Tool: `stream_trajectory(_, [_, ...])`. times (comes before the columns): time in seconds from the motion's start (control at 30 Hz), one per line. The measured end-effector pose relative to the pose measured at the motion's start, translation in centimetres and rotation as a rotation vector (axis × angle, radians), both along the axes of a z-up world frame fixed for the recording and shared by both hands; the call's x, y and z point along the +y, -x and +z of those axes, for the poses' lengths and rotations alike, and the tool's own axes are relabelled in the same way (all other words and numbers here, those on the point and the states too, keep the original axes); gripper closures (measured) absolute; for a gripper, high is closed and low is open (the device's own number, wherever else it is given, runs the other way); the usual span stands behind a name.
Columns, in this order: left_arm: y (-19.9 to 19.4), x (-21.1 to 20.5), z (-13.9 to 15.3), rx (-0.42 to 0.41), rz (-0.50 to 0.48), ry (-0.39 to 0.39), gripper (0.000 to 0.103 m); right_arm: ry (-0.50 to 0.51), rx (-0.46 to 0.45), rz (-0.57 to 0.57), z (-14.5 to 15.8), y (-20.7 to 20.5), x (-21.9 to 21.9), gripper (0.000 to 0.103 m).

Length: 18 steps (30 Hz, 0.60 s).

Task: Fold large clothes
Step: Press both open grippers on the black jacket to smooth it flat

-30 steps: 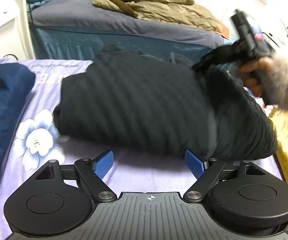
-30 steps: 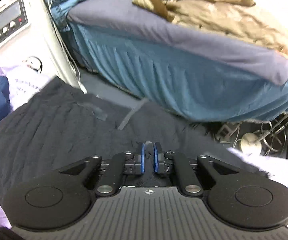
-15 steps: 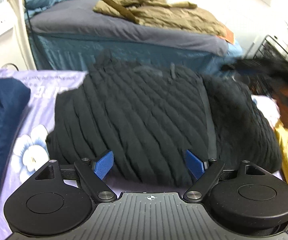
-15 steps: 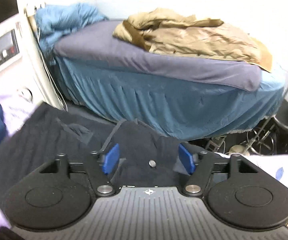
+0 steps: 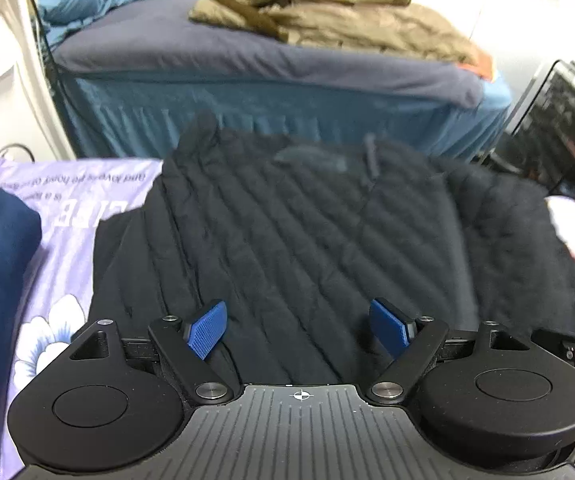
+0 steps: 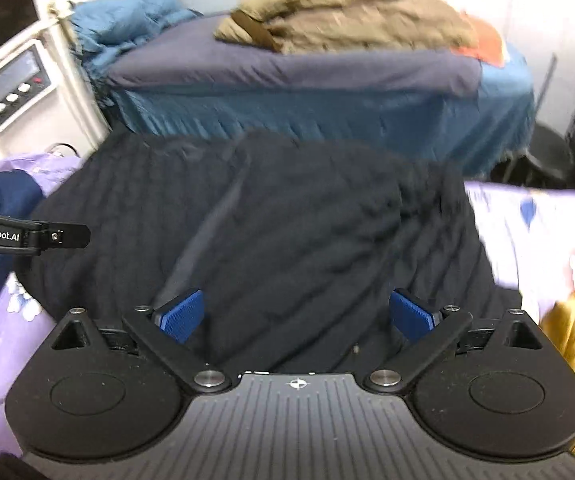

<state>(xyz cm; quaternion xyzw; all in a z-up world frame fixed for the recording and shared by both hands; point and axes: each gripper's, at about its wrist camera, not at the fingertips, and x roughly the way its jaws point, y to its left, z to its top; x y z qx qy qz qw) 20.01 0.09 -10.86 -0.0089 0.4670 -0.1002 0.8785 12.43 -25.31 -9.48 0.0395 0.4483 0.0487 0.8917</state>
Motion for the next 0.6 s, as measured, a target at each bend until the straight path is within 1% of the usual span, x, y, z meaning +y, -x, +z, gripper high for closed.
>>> stream_trajectory(0.03, [-0.4, 0.3, -0.6, 0.017, 0.010, 0.004, 0.000, 0.003, 0.040, 0.000, -0.9, -0.6, 0.0, 0.001])
stream_trajectory(0.07, [-0.9, 0.7, -1.1, 0.030, 0.023, 0.012, 0.000, 0.007, 0.058, -0.012, -1.4, -0.7, -0.3, 0.001])
stream_trajectory(0.1, [-1.3, 1.1, -1.4, 0.037, 0.032, 0.022, 0.000, 0.005, 0.060, -0.043, -1.9, -0.7, -0.7, 0.001])
stream_trajectory(0.17, [-2.1, 1.8, -2.0, 0.058, 0.045, 0.042, 0.000, -0.030, 0.076, -0.084, -2.7, -1.1, -1.8, 0.001])
stream_trajectory(0.27, [-3.5, 2.3, -3.1, 0.130, 0.073, 0.073, 0.000, -0.049, 0.128, -0.088, -3.6, -2.0, -2.5, 0.001])
stream_trajectory(0.33, [-3.9, 1.8, -3.6, 0.150, 0.065, 0.055, 0.000, -0.042, 0.142, -0.098, -3.9, -2.5, -2.7, 0.000])
stream_trajectory(0.43, [-4.1, 0.2, -4.3, 0.155, 0.035, -0.006, 0.000, -0.032, 0.179, -0.113, -4.5, -3.3, -2.5, 0.000])
stream_trajectory(0.5, [-4.1, -0.8, -4.7, 0.154, 0.031, -0.059, 0.000, -0.015, 0.200, -0.118, -5.1, -3.8, -2.3, 0.000])
stream_trajectory(0.6, [-4.3, -1.2, -5.2, 0.165, 0.032, -0.067, 0.000, 0.019, 0.213, -0.119, -5.8, -4.3, -1.7, 0.000])
